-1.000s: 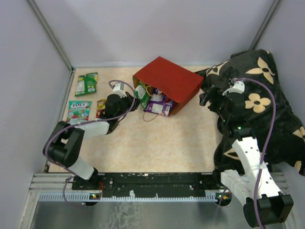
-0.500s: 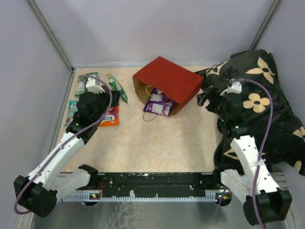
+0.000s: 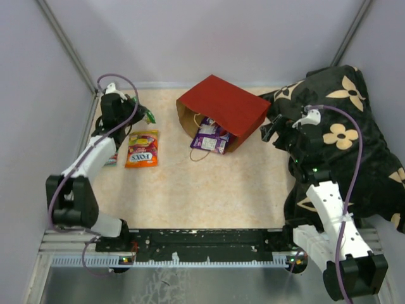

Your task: Take the snacks out of the paper bag

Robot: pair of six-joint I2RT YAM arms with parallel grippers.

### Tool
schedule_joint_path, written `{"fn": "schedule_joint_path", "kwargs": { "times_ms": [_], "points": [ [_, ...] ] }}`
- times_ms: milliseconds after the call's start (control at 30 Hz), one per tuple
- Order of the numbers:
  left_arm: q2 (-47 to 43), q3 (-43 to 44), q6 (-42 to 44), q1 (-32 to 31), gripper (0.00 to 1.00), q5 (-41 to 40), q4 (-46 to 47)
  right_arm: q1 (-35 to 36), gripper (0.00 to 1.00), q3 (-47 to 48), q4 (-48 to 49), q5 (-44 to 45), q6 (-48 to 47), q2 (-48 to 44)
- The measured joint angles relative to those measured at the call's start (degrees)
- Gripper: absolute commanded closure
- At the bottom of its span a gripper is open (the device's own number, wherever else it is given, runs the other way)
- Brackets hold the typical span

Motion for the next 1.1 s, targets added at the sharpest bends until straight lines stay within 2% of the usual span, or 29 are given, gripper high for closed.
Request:
{"fn": "schedule_joint_path", "kwargs": {
  "times_ms": [300, 567, 800, 1100],
  "points": [
    [28.7, 16.9, -11.4, 6.9, 1.0, 13.6, 15.7, 0.0, 0.09, -0.1, 0.4, -0.5, -0.6, 2.5],
    [44.3, 16.8, -22.7, 9.9, 1.0, 19.6, 28.6, 0.0, 0.09, -1.2, 2.5, -2.2, -0.4, 4.9],
    [46.5, 8.7, -27.6, 10.6, 1.0, 21.4, 35.2, 0.0, 0.09, -1.2, 2.8, -3.1, 0.2, 5.1],
    [41.9, 1.6, -28.2, 10.8, 1.0, 19.1, 38.9, 0.0, 0.09, -1.2, 3.0, -4.1, 1.2, 5.0]
  ]
}}
